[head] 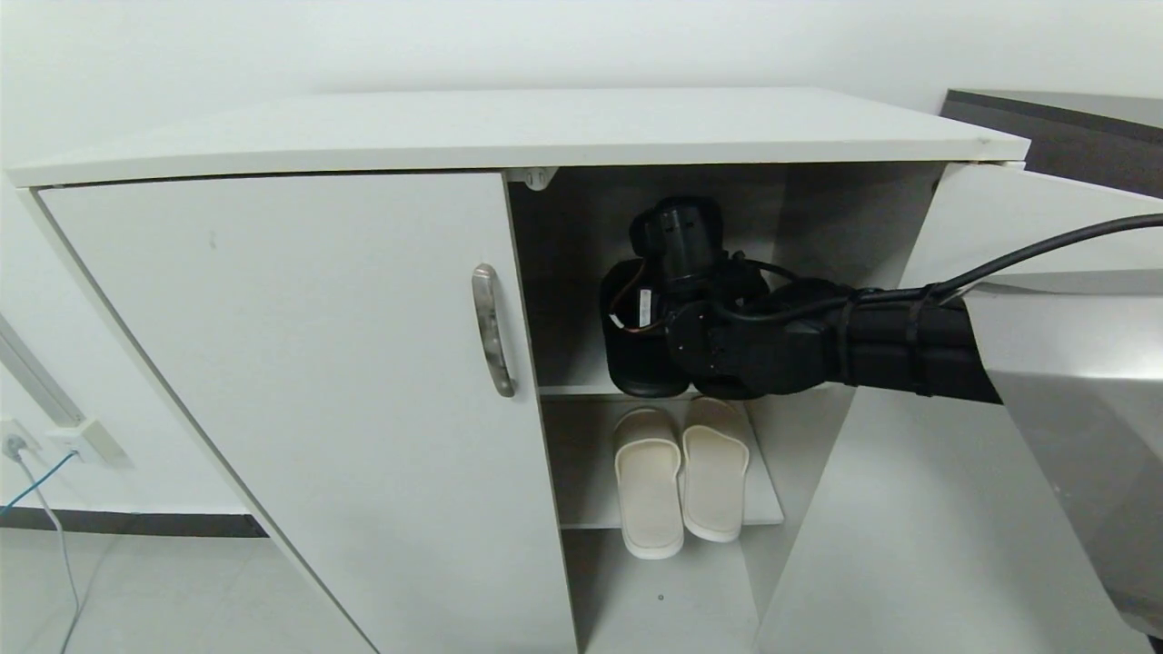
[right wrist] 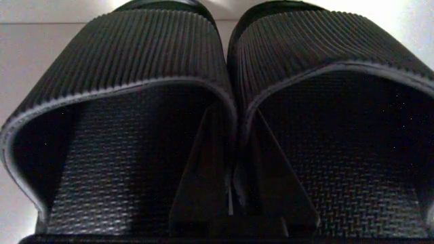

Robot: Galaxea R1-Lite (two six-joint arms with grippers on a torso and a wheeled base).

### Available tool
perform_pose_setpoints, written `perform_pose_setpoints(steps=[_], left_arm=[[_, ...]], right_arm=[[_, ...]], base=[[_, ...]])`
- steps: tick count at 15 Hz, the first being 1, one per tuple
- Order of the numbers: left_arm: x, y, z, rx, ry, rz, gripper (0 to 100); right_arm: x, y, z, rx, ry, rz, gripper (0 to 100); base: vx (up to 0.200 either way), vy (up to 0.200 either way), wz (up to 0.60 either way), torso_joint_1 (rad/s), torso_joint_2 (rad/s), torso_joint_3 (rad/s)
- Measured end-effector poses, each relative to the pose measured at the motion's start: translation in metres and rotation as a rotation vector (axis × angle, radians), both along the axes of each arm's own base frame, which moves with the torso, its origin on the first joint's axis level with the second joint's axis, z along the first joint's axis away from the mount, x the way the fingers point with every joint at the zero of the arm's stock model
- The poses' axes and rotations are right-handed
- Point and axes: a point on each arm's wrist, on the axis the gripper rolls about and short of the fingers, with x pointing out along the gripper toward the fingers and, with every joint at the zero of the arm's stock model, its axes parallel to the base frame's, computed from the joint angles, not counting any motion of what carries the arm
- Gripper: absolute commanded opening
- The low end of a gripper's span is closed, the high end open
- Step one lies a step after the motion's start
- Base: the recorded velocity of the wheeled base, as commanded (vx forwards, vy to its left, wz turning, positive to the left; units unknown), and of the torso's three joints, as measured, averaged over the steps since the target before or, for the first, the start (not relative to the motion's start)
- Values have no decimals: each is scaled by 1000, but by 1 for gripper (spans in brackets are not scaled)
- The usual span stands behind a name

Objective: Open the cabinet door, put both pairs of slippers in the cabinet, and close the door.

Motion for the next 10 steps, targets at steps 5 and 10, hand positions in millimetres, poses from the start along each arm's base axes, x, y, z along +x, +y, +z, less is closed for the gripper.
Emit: perform_pose_setpoints(steps=[5,10], left_arm=[[0,0,0,0,0,0,0],[0,0,0,4,0,-1,0]], right_arm=[[6,1,-9,-10,9,-10,100],[-2,4,-10,-18,17,-1,100]], base=[[0,0,0,0,0,0],[0,0,0,0,0,0]])
